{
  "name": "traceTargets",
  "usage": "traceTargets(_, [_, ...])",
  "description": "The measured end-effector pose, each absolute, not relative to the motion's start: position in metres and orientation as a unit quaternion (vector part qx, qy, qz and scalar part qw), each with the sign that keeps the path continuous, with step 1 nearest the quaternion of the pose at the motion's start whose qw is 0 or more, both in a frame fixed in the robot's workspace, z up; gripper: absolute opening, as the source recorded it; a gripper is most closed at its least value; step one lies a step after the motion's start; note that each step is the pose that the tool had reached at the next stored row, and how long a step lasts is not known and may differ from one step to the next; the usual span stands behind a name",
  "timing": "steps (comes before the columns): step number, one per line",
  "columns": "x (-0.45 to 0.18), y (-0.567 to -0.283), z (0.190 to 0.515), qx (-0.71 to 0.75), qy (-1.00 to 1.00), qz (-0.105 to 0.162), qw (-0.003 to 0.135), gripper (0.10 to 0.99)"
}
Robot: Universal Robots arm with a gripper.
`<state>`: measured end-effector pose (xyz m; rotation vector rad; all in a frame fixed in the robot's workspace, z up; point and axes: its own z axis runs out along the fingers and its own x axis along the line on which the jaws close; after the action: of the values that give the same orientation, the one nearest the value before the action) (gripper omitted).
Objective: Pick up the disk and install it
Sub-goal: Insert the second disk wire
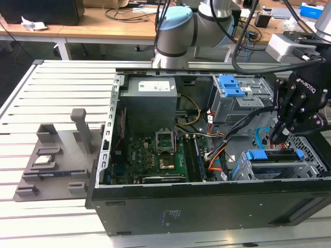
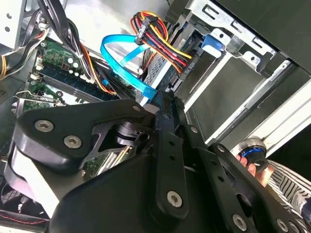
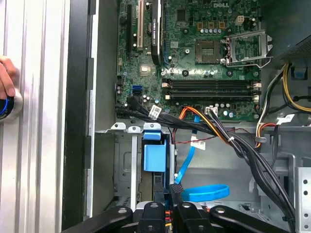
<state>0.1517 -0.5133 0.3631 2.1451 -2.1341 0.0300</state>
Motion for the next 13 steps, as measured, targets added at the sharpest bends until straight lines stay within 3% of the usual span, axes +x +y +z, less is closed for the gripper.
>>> traceTargets(13, [0.155, -0.5133, 0.354, 0.708, -0.704, 0.01, 0.058, 0.161])
